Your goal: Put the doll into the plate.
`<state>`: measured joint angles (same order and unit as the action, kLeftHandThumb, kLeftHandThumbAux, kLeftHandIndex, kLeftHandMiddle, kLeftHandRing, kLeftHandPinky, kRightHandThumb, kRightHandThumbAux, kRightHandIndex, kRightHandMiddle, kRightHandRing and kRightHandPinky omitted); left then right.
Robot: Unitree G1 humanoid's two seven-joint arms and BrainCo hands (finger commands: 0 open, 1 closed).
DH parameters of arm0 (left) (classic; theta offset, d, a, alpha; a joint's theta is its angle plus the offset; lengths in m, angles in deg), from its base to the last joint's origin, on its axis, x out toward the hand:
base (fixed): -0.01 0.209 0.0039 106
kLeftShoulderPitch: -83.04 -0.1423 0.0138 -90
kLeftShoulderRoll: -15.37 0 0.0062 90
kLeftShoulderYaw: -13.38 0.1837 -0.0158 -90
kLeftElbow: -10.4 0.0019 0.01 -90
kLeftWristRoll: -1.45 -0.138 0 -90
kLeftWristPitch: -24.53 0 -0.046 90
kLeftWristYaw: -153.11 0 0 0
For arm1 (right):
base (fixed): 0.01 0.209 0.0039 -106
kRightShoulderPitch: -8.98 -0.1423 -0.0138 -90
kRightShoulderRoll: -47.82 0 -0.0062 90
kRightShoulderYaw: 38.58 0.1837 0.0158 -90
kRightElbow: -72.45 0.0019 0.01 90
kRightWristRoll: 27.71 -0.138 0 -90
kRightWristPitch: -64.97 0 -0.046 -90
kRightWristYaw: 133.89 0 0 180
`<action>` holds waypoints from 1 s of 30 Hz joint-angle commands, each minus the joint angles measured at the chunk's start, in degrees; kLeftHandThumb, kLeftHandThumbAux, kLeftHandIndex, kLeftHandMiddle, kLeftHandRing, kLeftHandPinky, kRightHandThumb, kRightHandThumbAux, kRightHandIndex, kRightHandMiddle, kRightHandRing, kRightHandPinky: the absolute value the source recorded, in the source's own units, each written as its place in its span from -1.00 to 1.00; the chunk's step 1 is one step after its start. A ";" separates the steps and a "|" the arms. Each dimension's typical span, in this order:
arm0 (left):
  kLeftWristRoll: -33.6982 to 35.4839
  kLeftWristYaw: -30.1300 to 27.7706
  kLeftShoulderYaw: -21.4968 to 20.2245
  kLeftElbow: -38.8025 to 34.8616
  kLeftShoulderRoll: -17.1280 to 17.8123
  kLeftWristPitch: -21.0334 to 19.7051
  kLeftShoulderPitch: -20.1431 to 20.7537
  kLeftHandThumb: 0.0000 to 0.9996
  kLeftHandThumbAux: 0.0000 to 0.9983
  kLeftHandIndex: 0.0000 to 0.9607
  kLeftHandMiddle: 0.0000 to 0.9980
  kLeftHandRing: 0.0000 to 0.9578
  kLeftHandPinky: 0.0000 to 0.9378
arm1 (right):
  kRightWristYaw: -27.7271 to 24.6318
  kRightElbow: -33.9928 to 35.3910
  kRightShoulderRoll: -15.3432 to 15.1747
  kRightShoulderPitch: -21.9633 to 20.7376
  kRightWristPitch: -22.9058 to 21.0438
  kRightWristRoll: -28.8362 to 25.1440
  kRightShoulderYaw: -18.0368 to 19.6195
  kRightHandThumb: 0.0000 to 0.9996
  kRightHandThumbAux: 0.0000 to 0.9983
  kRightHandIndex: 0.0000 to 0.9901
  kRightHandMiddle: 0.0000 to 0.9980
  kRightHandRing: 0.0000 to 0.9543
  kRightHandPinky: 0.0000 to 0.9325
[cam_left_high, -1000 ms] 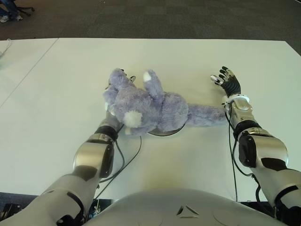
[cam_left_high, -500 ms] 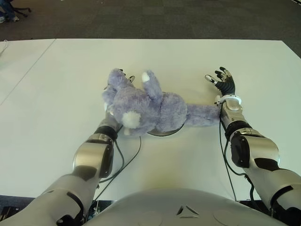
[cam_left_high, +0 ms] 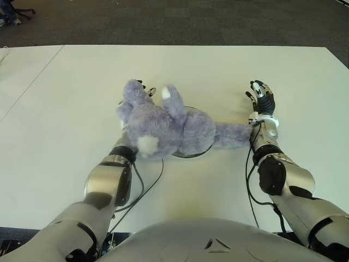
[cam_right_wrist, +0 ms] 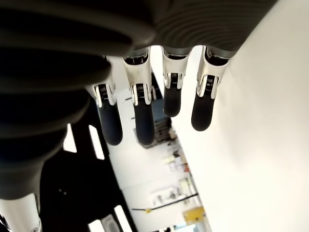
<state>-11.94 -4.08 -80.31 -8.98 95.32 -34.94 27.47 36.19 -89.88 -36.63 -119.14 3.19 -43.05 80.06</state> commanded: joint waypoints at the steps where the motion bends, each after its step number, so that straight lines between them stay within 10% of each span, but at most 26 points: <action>1: 0.49 -3.52 -0.02 7.23 -2.10 -5.44 -12.90 -1.00 0.23 -0.45 -0.30 -0.28 -0.36 | -3.94 -4.59 6.25 11.61 -1.14 -3.56 3.74 -1.00 0.32 -0.41 -0.30 -0.32 -0.41; 18: -0.79 -2.91 0.95 7.14 -1.10 -3.73 -13.33 -1.00 0.22 -0.47 -0.29 -0.28 -0.39 | -0.88 -4.09 9.90 18.10 9.23 4.58 -2.20 -1.00 0.27 -0.37 -0.32 -0.35 -0.48; 30: 0.06 -3.75 0.31 7.26 -1.34 -4.87 -12.90 -1.00 0.27 -0.43 -0.26 -0.26 -0.41 | 14.35 -4.56 7.93 17.83 8.09 15.86 -10.83 -1.00 0.34 -0.50 -0.42 -0.42 -0.46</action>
<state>-11.95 -5.93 -80.18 -9.11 95.71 -33.44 27.04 44.04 -87.28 -34.04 -115.73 12.10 -31.55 72.68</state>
